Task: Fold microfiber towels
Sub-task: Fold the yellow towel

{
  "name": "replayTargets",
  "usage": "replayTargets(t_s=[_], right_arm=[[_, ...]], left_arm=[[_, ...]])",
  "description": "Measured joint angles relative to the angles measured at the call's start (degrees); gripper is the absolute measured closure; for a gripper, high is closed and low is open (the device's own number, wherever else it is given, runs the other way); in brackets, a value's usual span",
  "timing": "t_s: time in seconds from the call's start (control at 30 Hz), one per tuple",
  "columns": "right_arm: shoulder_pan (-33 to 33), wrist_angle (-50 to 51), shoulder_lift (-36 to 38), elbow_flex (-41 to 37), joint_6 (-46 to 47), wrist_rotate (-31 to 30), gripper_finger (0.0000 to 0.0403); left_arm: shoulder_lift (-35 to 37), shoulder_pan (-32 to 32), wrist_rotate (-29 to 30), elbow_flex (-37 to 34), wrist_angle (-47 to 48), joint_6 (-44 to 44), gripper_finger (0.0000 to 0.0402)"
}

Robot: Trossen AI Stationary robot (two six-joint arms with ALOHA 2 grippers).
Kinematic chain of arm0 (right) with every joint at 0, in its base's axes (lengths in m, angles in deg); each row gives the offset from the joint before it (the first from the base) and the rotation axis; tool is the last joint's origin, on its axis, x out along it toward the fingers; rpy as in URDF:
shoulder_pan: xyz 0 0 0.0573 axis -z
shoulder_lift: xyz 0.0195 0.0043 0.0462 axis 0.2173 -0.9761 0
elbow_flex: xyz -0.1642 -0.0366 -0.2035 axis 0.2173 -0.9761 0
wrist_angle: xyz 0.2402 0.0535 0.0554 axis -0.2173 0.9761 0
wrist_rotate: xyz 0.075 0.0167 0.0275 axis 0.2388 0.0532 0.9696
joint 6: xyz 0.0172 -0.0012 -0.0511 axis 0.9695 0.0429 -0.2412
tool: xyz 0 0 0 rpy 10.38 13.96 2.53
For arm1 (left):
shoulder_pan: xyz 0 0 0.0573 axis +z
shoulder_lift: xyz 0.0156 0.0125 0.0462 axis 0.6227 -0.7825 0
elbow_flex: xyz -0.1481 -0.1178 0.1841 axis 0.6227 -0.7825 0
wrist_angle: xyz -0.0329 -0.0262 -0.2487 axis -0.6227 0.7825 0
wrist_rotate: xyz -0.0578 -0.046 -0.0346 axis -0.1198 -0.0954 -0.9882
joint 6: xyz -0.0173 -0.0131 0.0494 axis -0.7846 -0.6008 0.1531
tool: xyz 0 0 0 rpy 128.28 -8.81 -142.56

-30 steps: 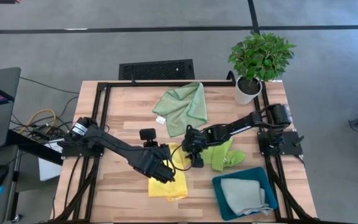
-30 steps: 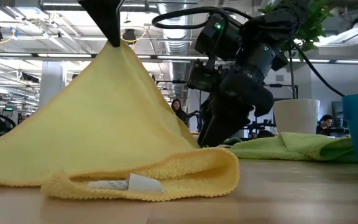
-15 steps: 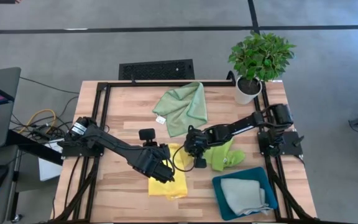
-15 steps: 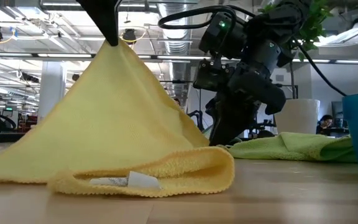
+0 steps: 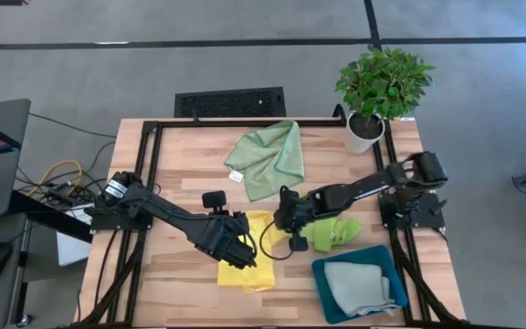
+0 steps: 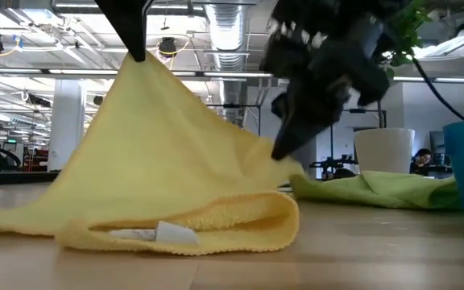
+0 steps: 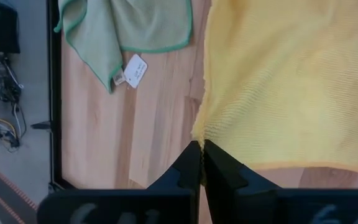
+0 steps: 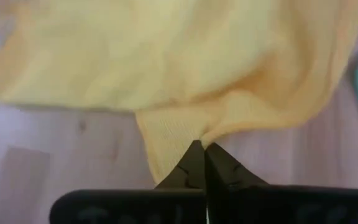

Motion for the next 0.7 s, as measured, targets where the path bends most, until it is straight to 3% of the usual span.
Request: replayTargets(t_s=[0.43,0.7], right_arm=[[-3.9,6.0,12.4,0.0,0.0,-12.6,0.0397],[-4.2,13.6,19.4,0.1,0.7,-26.0,0.0398]], left_arm=[[0.0,-0.7,-0.8,0.0,0.0,-2.8,0.0401],[0.0,-0.7,8.1,0.0,0.0,-10.8,0.0401]])
